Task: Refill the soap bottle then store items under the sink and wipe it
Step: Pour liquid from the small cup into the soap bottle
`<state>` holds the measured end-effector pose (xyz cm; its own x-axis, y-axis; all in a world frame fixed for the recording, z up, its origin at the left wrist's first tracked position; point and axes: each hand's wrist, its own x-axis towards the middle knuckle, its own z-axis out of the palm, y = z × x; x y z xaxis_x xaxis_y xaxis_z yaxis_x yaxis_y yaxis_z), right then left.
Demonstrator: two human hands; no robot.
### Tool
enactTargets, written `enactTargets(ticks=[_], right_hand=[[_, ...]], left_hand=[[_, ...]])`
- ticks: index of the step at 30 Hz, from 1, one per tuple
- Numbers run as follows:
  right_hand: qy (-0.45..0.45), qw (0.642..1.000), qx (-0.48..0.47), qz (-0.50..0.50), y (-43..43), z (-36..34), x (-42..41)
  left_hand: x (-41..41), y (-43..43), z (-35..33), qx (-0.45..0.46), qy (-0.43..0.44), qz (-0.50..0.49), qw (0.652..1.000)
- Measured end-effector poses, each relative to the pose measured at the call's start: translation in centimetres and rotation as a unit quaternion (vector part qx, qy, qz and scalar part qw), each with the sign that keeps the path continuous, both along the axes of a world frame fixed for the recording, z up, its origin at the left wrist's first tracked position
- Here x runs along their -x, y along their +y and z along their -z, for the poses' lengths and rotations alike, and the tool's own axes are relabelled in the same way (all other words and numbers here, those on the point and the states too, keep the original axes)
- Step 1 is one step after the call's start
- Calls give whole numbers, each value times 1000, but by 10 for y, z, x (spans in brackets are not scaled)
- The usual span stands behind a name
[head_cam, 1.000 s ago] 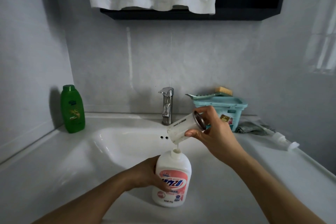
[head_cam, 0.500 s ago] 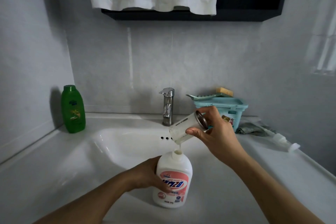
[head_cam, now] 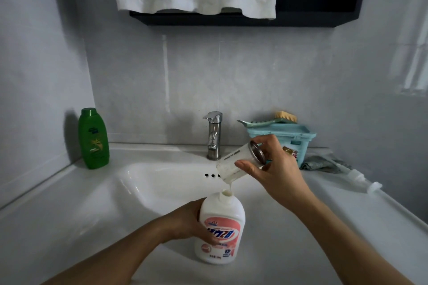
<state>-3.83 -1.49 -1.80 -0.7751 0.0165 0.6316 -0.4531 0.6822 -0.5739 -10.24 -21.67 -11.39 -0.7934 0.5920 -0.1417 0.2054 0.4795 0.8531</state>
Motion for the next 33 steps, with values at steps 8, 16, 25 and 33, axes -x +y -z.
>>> enactTargets(ticks=[8, 16, 25, 33], right_hand=[[5, 1000, 3, -10, 0, 0, -1], [0, 1000, 1, -7, 0, -2, -2], [3, 1000, 1, -1, -2, -2, -3], [12, 1000, 11, -2, -2, -1, -2]], left_hand=[[-1, 0, -2, 1, -3, 3, 1000], [-1, 1, -2, -7, -7, 7, 1000], [1, 0, 1, -3, -3, 6, 1000], [2, 0, 2, 0, -4, 4, 1000]])
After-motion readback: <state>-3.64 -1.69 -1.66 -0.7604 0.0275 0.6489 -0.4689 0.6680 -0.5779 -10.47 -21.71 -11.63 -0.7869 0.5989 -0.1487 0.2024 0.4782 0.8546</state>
